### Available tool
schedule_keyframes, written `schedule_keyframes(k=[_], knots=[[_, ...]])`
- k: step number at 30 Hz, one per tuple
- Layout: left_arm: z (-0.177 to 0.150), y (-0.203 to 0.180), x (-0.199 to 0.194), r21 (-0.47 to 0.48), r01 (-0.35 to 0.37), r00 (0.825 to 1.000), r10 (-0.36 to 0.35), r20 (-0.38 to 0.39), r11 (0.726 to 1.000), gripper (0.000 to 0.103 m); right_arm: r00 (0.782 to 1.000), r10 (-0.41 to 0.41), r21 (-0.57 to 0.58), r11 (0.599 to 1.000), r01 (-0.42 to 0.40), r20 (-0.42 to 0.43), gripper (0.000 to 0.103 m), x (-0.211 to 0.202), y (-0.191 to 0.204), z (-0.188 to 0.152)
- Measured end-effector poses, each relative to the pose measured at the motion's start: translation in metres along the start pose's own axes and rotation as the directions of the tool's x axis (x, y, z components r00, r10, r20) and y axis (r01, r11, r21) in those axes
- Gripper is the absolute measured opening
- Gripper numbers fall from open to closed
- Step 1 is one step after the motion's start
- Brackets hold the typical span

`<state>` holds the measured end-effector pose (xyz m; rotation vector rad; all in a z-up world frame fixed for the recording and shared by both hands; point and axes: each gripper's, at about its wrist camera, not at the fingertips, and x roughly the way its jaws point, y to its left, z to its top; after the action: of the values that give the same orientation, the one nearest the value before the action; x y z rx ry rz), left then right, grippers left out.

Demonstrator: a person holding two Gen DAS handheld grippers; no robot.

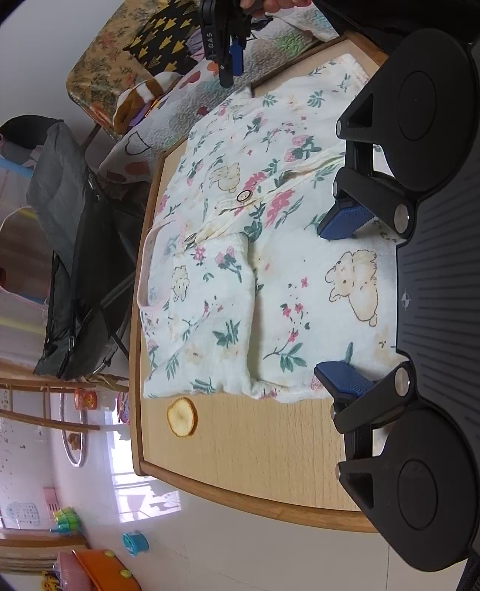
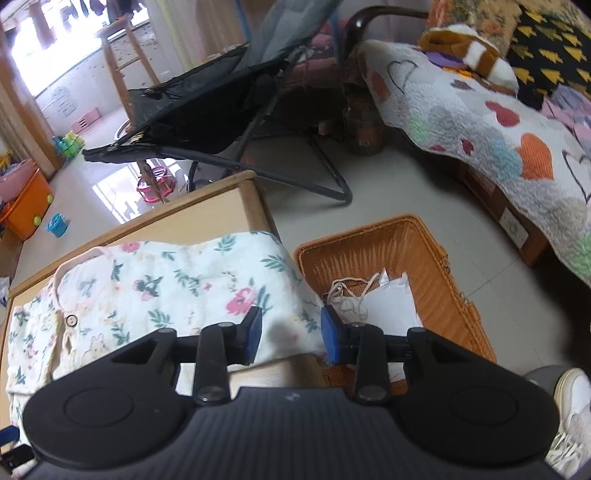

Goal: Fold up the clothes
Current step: 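Move the right gripper over to the other shirt sleeve, then close the right gripper on the other sleeve's cuff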

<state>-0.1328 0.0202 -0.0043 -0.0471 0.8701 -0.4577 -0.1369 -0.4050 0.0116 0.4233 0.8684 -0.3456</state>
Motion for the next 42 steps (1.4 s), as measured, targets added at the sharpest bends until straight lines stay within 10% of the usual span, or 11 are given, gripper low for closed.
schedule_keyframes(k=[17,29,42], knots=[[-0.003,-0.003,0.000,0.017,-0.009,1.000,0.009,0.000,1.000,0.082,0.997,0.067,0.088,0.994,-0.064,-0.027,0.030,0.022,-0.020,-0.008],[-0.005,-0.004,-0.003,0.029,-0.012,1.000,0.012,0.001,1.000,0.082,0.999,0.040,-0.068,0.997,-0.039,0.017,0.008,0.011,-0.002,-0.008],[-0.004,0.000,-0.004,-0.018,0.005,1.000,-0.005,0.010,1.000,0.082,0.993,0.091,-0.299,0.952,-0.066,0.073,0.007,-0.012,0.045,-0.009]])
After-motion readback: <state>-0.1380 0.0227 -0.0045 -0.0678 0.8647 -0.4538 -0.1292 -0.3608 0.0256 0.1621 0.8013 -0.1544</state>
